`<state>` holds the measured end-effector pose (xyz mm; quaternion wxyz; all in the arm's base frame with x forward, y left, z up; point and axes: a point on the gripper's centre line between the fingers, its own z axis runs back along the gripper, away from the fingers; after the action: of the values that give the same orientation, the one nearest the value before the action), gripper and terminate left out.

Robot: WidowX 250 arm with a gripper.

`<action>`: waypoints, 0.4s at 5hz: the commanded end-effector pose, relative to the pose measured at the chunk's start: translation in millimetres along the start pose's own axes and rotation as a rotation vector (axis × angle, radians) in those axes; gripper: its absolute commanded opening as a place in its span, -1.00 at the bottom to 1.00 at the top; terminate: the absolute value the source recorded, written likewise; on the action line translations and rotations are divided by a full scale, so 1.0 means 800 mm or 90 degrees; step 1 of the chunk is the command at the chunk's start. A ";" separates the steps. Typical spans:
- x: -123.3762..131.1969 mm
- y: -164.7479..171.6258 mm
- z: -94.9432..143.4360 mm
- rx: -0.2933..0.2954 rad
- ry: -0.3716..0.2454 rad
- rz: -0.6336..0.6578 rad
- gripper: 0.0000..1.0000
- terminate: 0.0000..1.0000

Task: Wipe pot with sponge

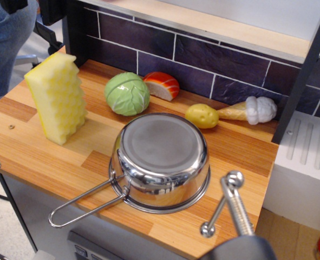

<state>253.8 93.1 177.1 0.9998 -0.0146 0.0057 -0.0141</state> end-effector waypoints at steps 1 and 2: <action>0.000 0.000 0.000 0.000 0.000 0.000 1.00 -1.00; 0.004 0.005 -0.024 -0.001 -0.037 0.067 1.00 -1.00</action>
<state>255.7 92.4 141.9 0.9992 -0.0220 -0.0046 0.0341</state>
